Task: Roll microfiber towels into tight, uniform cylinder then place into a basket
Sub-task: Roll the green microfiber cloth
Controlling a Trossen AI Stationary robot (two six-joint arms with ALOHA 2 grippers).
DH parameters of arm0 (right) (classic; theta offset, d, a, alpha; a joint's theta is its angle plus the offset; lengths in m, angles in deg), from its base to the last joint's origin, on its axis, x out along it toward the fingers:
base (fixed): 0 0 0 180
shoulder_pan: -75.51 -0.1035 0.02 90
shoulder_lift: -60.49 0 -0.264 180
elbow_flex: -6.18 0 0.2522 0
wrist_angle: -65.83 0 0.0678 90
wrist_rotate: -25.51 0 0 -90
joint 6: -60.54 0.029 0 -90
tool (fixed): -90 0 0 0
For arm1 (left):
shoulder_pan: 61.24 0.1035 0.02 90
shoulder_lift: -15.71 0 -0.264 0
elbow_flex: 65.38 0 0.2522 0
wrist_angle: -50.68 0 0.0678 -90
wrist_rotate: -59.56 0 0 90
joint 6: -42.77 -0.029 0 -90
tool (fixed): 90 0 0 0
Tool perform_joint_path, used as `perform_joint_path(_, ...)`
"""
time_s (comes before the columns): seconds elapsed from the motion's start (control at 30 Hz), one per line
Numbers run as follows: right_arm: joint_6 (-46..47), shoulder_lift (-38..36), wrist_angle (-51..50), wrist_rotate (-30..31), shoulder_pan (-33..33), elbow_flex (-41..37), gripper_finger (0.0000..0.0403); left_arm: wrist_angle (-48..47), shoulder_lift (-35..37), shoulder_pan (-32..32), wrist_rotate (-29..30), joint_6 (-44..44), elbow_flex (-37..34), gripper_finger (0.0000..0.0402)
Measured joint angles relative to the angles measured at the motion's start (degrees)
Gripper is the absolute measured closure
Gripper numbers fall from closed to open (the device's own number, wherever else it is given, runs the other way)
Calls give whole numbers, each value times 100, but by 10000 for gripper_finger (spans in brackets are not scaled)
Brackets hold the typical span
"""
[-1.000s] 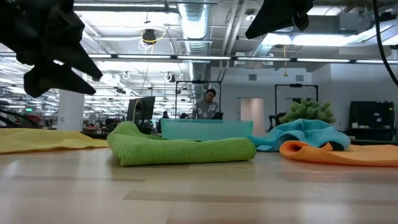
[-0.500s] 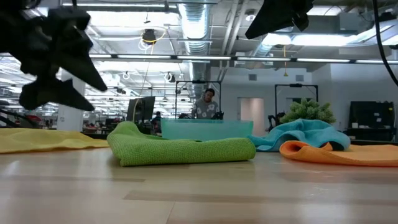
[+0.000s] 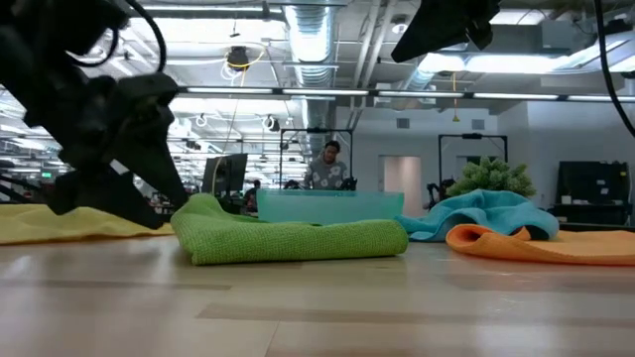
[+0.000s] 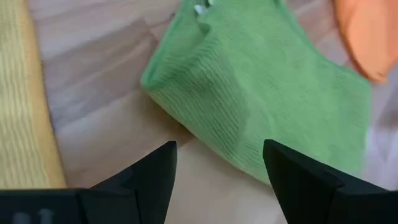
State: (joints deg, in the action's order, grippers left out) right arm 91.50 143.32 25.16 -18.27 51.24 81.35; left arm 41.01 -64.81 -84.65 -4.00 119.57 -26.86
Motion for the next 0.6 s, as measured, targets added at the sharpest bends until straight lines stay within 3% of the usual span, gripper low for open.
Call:
perform_joint_path(0.33, -2, 0, 0, 2, 0, 0, 378, 255, -282, 612, -70, -367, 0, 168)
perform_joint_path(0.6, -5, 0, 0, 4, 0, 0, 378, 676, -287, 647, -67, -716, 0, 168)
